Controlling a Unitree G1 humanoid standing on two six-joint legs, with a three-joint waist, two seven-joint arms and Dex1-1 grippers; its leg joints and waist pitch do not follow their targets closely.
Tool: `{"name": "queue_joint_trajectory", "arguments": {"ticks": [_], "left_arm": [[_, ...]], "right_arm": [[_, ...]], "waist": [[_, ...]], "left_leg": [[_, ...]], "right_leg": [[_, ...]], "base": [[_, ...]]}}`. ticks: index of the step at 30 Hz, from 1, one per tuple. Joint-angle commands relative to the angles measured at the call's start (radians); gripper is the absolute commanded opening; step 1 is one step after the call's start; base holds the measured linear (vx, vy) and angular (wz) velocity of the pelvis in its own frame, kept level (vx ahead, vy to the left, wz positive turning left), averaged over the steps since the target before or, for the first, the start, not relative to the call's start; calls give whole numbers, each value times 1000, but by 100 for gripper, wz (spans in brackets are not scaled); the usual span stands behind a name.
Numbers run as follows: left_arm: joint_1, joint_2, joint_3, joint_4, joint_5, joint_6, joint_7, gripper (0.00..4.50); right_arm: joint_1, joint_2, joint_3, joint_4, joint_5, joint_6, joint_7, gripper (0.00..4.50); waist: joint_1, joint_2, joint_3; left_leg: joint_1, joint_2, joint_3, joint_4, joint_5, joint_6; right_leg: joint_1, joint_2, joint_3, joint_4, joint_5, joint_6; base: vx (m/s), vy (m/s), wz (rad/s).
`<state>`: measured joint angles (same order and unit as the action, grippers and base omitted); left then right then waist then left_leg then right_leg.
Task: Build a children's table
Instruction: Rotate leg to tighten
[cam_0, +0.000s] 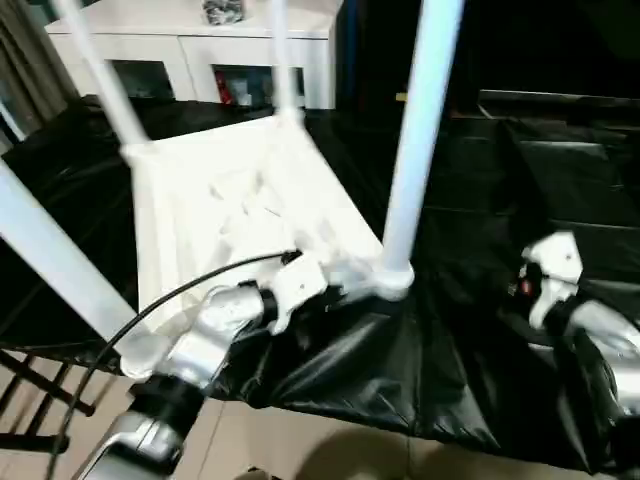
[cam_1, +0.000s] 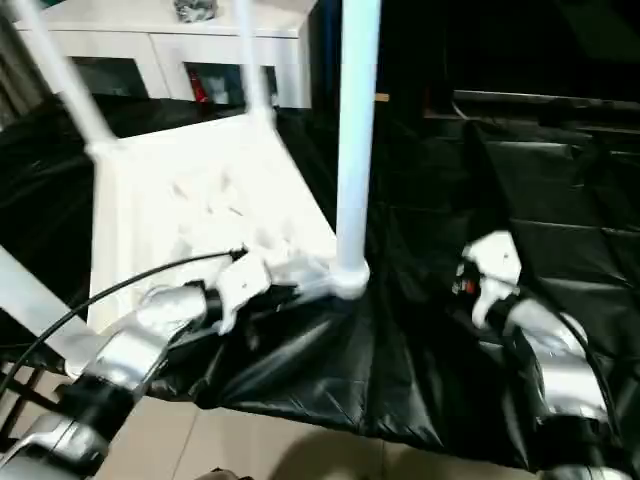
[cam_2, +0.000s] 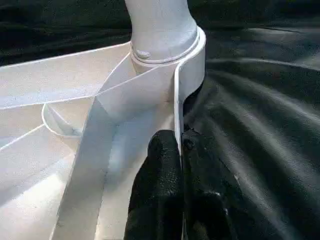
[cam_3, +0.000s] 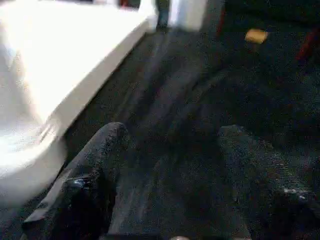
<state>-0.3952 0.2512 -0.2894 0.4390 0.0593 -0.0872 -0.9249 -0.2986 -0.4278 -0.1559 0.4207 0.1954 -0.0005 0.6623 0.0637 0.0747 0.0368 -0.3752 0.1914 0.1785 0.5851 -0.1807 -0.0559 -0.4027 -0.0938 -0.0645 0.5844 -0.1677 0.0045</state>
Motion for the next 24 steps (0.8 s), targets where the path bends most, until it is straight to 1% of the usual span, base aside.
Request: {"name": "queue_joint_trajectory", "arguments": {"ticks": [1,2,3,4,5,6,7,8,9,10,11,12,13,14,15,16,17,18,19,20,21,22,23,24], "left_arm": [[18,-2,-5,-65,-84,-34,-63,0],[24,8,1,-69,-82,-43,-58,0],[30,22,14,-71,-82,-55,-47,0],[31,24,16,-72,-84,-55,-47,28],[33,30,23,-74,-89,-54,-48,44],[38,43,33,-85,-101,-39,-66,44],[44,57,42,-100,-111,-24,-82,44],[57,78,62,-141,-138,5,-106,58],[57,78,62,-141,-138,5,-106,67],[73,96,97,-208,-183,55,-118,77],[81,107,110,-242,-205,87,-130,83],[87,117,116,-264,-221,111,-142,85],[90,122,119,-274,-228,122,-147,91],[104,146,123,-317,-253,169,-176,91],[123,189,117,-373,-285,233,-224,118],[123,189,117,-373,-285,233,-224,124],[135,222,104,-405,-303,277,-250,125],[143,252,90,-427,-306,305,-271,125],[154,293,64,-447,-283,334,-297,125],[161,316,49,-459,-264,347,-310,125],[165,330,37,-458,-240,348,-313,125],[167,338,31,-455,-222,345,-311,125],[169,344,27,-454,-211,346,-309,125],[171,349,24,-449,-197,343,-303,125]], "right_arm": [[-16,27,-1,-16,-2,10,-29,324],[-26,41,4,-11,-3,6,-36,324],[-43,63,15,2,-3,-3,-47,324],[-46,66,16,3,-3,-4,-48,332],[-53,74,20,8,-2,-5,-52,333],[-70,86,29,20,0,-7,-56,333],[-88,96,39,37,-2,-11,-60,333],[-124,110,48,75,-10,-17,-69,333],[-124,110,48,75,-10,-17,-69,333],[-175,124,56,130,-24,-34,-70,333],[-199,130,59,156,-30,-42,-69,333],[-213,133,61,172,-32,-45,-67,333],[-220,135,62,180,-34,-47,-65,333],[-249,142,66,208,-37,-53,-61,333],[-287,151,72,245,-39,-58,-46,333],[-287,151,72,245,-39,-58,-46,333],[-309,154,81,270,-40,-66,-33,333],[-327,157,91,290,-42,-73,-18,333],[-349,162,111,313,-42,-83,32,333],[-363,166,124,331,-42,-93,68,333],[-368,168,136,338,-43,-103,102,333],[-369,170,146,339,-44,-113,126,333],[-368,174,153,337,-39,-120,155,333],[-364,178,158,329,-29,-119,185,333]], "waist": [[3,-29,-58],[2,-29,-59],[4,-37,-60],[5,-33,-61],[6,-30,-63],[4,-36,-63],[6,-30,-66],[8,-42,-68],[7,-37,-67],[6,-35,-64],[-1,-42,-59],[1,-38,-56],[0,-37,-56],[-1,-38,-54],[-3,-38,-53],[-2,-38,-54],[-3,-38,-55],[-2,-38,-54],[-1,-41,-54],[0,-37,-56],[-2,-43,-53],[-1,-40,-53],[0,-44,-54],[2,-42,-54]], "left_leg": [[8,32,-5,-67,-221,87],[4,32,-5,-66,-203,92],[5,32,-2,-63,-186,99],[1,32,-5,-63,-172,101],[2,32,-4,-62,-156,105],[2,31,-3,-61,-149,109],[2,30,-3,-58,-133,108],[-2,32,-3,-56,-119,111],[-4,32,-4,-56,-116,109],[0,34,-1,-56,-128,104],[-5,32,-1,-61,-152,96],[3,33,0,-62,-190,79],[5,34,1,-61,-204,70],[5,33,1,-63,-212,64],[4,33,0,-66,-218,50],[8,33,1,-64,-221,46],[8,33,1,-63,-214,45],[7,31,2,-64,-206,49],[8,32,3,-62,-196,50],[8,33,2,-62,-195,57],[7,32,4,-61,-196,62],[7,33,3,-61,-193,64],[8,34,5,-59,-182,66],[9,35,4,-59,-177,67]], "right_leg": [[38,-47,33,-71,-281,-201],[42,-45,32,-66,-256,-207],[40,-44,32,-64,-229,-213],[44,-46,32,-57,-215,-216],[43,-46,32,-55,-200,-217],[44,-44,31,-55,-192,-217],[43,-47,31,-48,-176,-232],[42,-46,32,-42,-159,-238],[41,-47,32,-38,-151,-246],[36,-44,32,-41,-153,-246],[40,-44,31,-44,-172,-251],[34,-44,33,-47,-212,-248],[33,-45,34,-45,-224,-249],[34,-43,34,-47,-235,-244],[35,-40,34,-44,-233,-244],[34,-40,35,-41,-229,-246],[35,-40,36,-37,-213,-250],[36,-38,36,-40,-209,-250],[35,-37,36,-36,-192,-253],[35,-36,34,-32,-181,-259],[34,-35,35,-34,-180,-259],[36,-37,36,-33,-179,-259],[37,-38,37,-32,-161,-261],[36,-39,38,-31,-154,-263]], "base": [[0,0,0],[0,0,0],[0,0,0],[0,0,0],[0,0,0],[0,0,0],[0,0,0],[0,0,0],[0,0,0],[0,0,0],[0,0,0],[0,0,0],[0,0,0],[0,0,0],[0,0,0],[0,0,0],[0,0,0],[0,0,0],[0,0,0],[0,0,0],[0,0,0],[0,0,0],[0,0,0],[0,0,0]]}}
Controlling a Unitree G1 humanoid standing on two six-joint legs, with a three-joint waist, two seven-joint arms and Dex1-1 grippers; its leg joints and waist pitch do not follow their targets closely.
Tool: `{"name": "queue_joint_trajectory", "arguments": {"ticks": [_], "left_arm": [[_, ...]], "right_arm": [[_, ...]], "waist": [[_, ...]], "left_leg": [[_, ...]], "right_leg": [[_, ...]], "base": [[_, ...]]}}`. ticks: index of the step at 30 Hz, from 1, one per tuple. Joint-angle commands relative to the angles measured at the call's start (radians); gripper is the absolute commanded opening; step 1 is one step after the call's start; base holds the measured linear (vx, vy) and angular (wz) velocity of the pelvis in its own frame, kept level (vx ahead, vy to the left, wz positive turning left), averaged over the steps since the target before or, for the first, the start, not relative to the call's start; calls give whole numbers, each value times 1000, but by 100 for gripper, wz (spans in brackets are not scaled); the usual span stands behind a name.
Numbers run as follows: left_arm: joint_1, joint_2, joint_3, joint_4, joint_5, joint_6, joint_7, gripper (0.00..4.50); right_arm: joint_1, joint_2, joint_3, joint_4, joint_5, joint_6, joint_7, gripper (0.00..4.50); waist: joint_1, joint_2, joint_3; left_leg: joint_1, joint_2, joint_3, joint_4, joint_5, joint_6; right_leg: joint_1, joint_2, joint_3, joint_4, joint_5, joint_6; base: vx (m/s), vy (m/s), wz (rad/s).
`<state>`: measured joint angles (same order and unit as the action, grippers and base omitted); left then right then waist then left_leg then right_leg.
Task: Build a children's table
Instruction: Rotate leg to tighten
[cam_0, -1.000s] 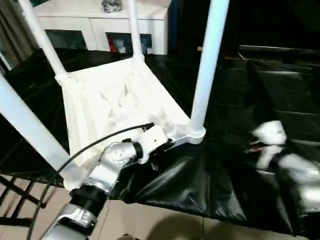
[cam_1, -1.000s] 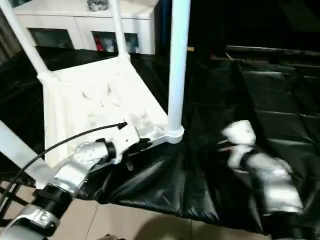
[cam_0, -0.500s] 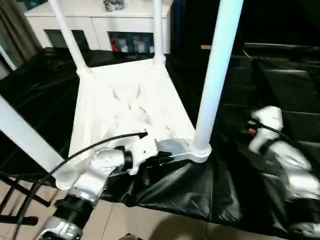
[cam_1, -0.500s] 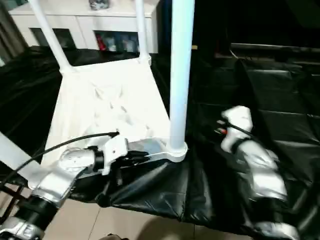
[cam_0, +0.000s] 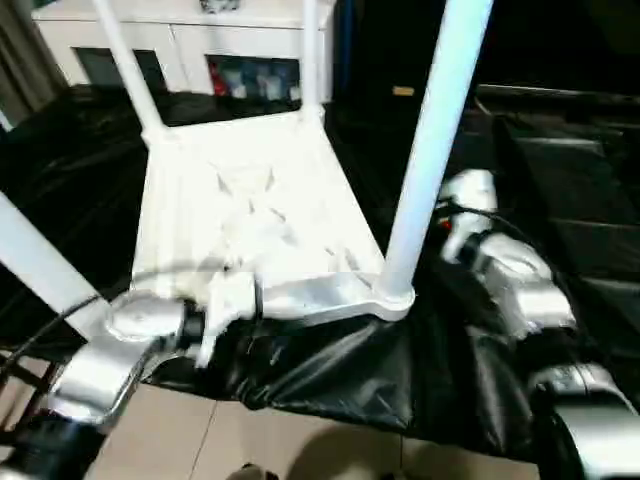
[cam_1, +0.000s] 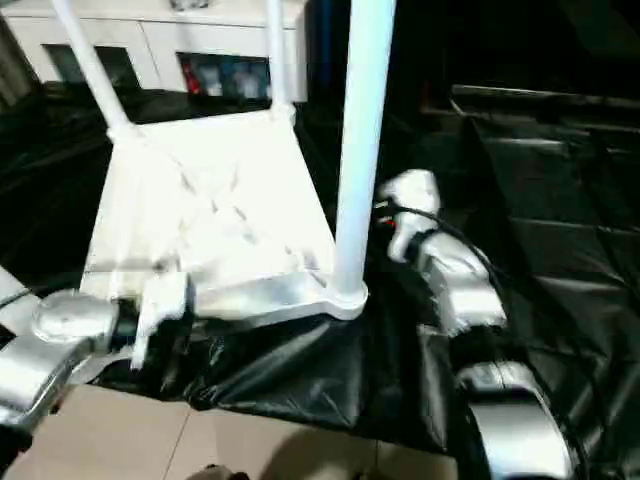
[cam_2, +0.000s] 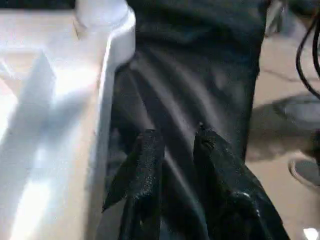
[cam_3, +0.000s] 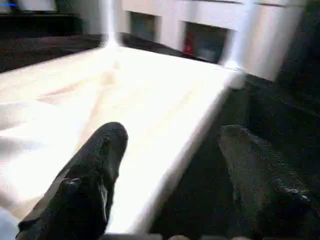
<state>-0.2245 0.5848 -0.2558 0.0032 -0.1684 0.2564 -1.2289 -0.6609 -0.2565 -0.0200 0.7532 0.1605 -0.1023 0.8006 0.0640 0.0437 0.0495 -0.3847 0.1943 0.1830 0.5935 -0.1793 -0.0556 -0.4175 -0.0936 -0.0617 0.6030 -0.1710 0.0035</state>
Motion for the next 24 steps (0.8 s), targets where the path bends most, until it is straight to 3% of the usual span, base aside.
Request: {"name": "queue_joint_trajectory", "arguments": {"ticks": [1,6,9,10,13,20,24], "left_arm": [[1,20,-11,-16,36,4,6,125],[-18,28,0,36,99,-61,85,125],[-57,27,22,89,120,-102,151,125],[-66,26,29,102,127,-117,163,125],[-80,23,42,128,142,-131,181,125],[-83,10,32,154,149,-164,201,125],[-47,-36,48,70,94,-109,221,125]], "right_arm": [[-2,10,24,-3,12,-18,67,333],[30,5,52,-44,49,-8,203,333],[67,-11,75,-79,74,7,310,333],[79,-14,81,-94,79,14,327,333],[118,-16,97,-145,86,30,359,333],[162,0,110,-206,92,32,353,333],[149,0,64,-168,49,-8,218,333]], "waist": [[4,-9,-69],[3,-11,-66],[4,-11,-67],[9,-8,-66],[22,-10,-63],[30,-1,-62],[29,2,-62]], "left_leg": [[17,31,-1,-66,-165,69],[16,29,-2,-65,-199,70],[17,30,-4,-67,-218,54],[24,31,-1,-65,-242,49],[25,32,-3,-71,-273,29],[28,34,-10,-77,-329,-1],[26,36,-12,-81,-336,-23]], "right_leg": [[54,-38,34,-46,-128,-267],[54,-37,35,-49,-140,-262],[54,-38,35,-51,-179,-258],[48,-37,36,-55,-199,-256],[46,-39,37,-62,-269,-231],[38,-41,38,-67,-332,-205],[39,-45,38,-66,-320,-212]], "base": [[0,0,0],[0,0,0],[0,0,0],[0,0,0],[0,0,0],[0,0,0],[0,0,0]]}}
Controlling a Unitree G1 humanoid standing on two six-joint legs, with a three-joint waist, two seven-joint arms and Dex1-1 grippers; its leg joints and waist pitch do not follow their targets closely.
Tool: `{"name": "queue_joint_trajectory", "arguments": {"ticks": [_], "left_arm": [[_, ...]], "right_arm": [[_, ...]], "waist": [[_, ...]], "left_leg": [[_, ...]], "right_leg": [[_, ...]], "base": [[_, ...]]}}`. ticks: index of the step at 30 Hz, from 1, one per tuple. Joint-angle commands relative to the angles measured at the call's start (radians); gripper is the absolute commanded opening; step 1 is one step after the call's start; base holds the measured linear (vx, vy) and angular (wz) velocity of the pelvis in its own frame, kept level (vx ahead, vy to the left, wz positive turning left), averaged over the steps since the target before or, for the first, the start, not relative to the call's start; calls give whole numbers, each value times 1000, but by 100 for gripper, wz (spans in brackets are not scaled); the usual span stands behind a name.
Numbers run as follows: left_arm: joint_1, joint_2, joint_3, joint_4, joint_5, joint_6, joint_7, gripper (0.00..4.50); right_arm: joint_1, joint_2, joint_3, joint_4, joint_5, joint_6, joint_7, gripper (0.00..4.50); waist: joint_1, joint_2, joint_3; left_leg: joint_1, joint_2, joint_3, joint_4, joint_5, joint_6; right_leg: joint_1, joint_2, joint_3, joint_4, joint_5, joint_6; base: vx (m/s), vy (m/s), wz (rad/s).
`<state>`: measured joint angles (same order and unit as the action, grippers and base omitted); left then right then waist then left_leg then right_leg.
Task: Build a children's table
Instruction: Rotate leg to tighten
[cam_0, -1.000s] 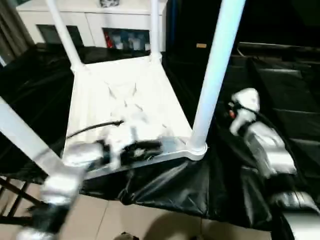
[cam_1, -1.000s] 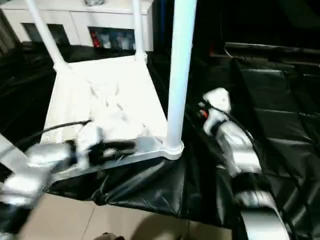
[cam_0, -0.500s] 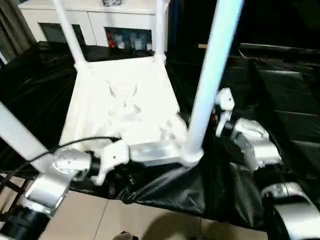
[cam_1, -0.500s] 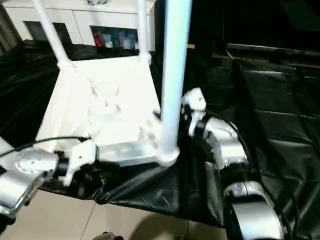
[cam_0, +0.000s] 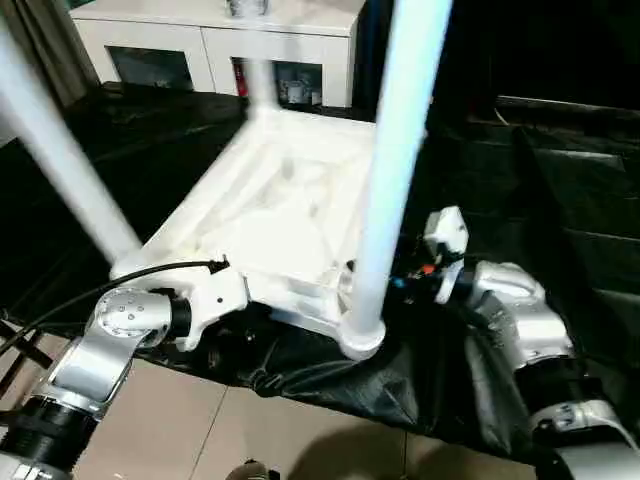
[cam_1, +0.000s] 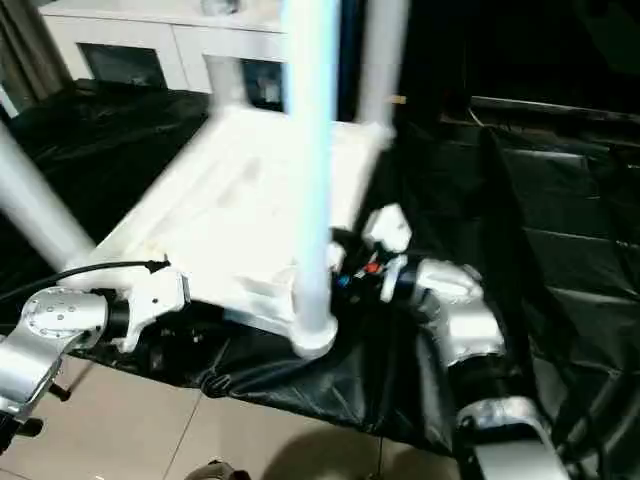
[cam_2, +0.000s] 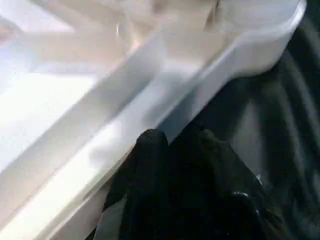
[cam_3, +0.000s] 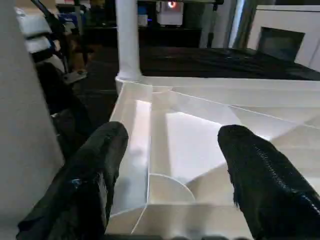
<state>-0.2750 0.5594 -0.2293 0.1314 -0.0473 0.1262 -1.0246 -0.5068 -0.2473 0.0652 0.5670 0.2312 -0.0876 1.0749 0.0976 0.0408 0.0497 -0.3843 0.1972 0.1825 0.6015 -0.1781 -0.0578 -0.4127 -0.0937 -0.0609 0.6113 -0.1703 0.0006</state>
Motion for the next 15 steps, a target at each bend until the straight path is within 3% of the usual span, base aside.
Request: {"name": "queue_joint_trajectory", "arguments": {"ticks": [1,4,8,11,15], "left_arm": [[27,-28,25,-100,-40,51,32,125],[61,-49,21,-147,-34,81,73,125],[91,-101,26,-151,5,82,192,125],[97,-129,39,-161,-8,90,213,125],[88,-152,28,-171,-40,90,194,125]], "right_arm": [[-8,-10,-50,22,-21,-26,-100,333],[-3,-15,-90,5,-14,-22,-164,333],[72,-44,-130,-135,15,30,-197,333],[139,-94,-130,-229,27,63,-173,333],[229,-168,-123,-366,62,119,-85,333]], "waist": [[-5,4,-63],[-9,-1,-63],[-10,-8,-66],[-8,-6,-66],[-9,-1,-64]], "left_leg": [[24,33,-12,-90,-334,-22],[18,28,-11,-87,-316,-10],[14,26,-9,-81,-258,18],[12,26,-9,-78,-240,30],[13,26,-9,-79,-269,38]], "right_leg": [[36,-45,38,-74,-313,-211],[41,-42,37,-73,-301,-205],[46,-38,36,-73,-265,-180],[47,-36,35,-74,-242,-181],[48,-33,35,-79,-252,-180]], "base": [[0,0,0],[0,0,0],[0,0,0],[0,0,0],[0,0,0]]}}
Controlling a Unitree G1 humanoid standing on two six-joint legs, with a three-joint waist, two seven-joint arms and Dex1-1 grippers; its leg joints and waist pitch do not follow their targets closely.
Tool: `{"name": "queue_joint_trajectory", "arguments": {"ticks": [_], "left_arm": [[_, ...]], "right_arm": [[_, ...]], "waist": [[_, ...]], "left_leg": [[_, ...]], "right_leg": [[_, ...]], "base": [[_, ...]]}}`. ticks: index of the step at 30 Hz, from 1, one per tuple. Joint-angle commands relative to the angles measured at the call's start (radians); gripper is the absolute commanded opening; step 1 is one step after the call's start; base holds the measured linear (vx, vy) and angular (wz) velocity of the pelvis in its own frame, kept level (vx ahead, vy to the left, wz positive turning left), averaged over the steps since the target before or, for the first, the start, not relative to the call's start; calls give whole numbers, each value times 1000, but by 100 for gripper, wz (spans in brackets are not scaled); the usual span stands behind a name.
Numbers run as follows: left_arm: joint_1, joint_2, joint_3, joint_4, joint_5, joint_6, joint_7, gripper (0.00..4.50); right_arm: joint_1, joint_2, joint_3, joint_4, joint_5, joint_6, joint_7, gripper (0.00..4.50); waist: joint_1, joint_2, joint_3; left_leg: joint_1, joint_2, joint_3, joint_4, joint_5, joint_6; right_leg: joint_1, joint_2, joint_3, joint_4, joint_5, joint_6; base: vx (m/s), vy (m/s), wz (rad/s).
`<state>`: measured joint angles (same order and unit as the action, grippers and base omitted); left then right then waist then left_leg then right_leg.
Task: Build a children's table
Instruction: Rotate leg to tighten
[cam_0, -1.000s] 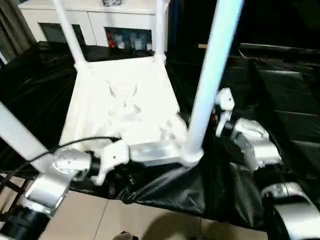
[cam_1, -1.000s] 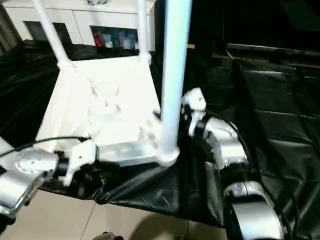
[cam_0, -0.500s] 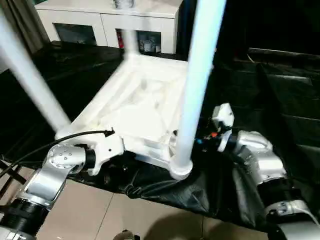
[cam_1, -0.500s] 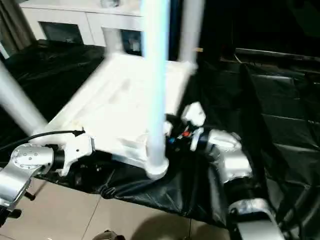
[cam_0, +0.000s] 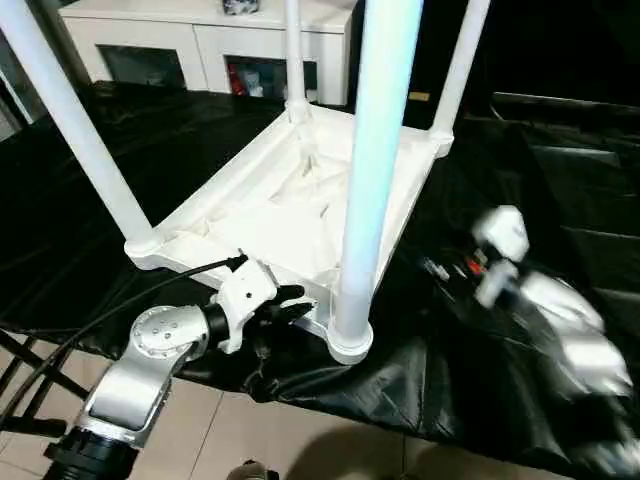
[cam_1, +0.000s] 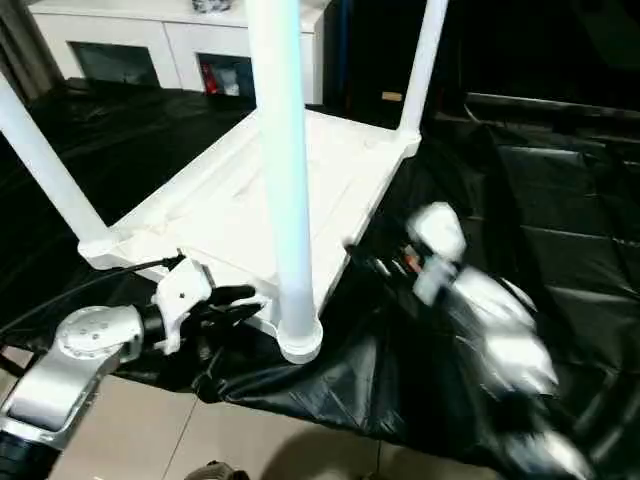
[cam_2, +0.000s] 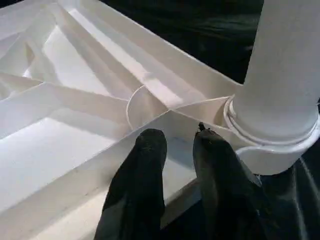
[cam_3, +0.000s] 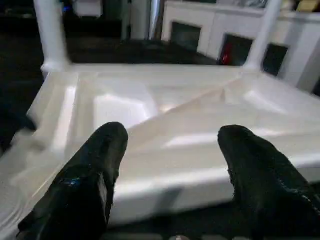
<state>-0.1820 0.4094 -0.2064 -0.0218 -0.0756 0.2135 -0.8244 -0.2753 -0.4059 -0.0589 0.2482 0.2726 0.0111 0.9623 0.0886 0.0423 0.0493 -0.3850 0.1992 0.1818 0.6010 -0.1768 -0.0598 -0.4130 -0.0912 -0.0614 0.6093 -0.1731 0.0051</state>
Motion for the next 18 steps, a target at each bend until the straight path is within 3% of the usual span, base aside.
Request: {"name": "queue_joint_trajectory", "arguments": {"ticks": [1,3,8,9,10,12,17,18], "left_arm": [[-8,-10,-1,-21,-25,3,-14,125],[-17,-27,-14,-30,-60,7,-39,125],[-33,-72,-44,-60,-162,44,-120,125],[-48,-92,-65,-48,-174,49,-145,125],[-51,-95,-68,-44,-173,48,-148,125],[-85,-124,-95,11,-160,32,-167,125],[-136,-165,-105,92,-121,-13,-136,125],[-186,-198,-108,169,-72,-46,-67,125]], "right_arm": [[21,-28,5,-84,30,36,47,333],[57,-58,7,-138,41,63,58,333],[102,-90,6,-188,39,92,50,333],[115,-94,9,-205,33,96,43,333],[117,-94,9,-207,33,97,43,333],[131,-96,13,-217,23,101,33,333],[145,-106,14,-224,13,112,20,333],[156,-112,18,-227,3,112,7,333]], "waist": [[-1,-3,-63],[-1,0,-61],[-5,-2,-59],[-6,5,-60],[-6,1,-59],[-6,3,-59],[-11,-1,-57],[-14,0,-55]], "left_leg": [[14,25,-9,-80,-286,40],[15,25,-9,-81,-303,36],[17,23,-7,-80,-320,31],[17,23,-9,-80,-321,30],[16,23,-8,-80,-318,32],[22,23,-7,-79,-328,31],[16,19,-10,-80,-331,26],[16,17,-9,-78,-338,27]], "right_leg": [[48,-37,35,-79,-267,-181],[47,-38,36,-84,-298,-174],[44,-38,35,-92,-345,-170],[43,-38,36,-90,-344,-171],[44,-37,36,-93,-350,-166],[39,-35,37,-96,-358,-163],[47,-38,33,-102,-405,-132],[44,-36,31,-108,-431,-118]], "base": [[0,0,0],[0,0,0],[0,0,0],[0,0,0],[0,0,0],[0,0,0],[0,0,0],[0,0,0]]}}
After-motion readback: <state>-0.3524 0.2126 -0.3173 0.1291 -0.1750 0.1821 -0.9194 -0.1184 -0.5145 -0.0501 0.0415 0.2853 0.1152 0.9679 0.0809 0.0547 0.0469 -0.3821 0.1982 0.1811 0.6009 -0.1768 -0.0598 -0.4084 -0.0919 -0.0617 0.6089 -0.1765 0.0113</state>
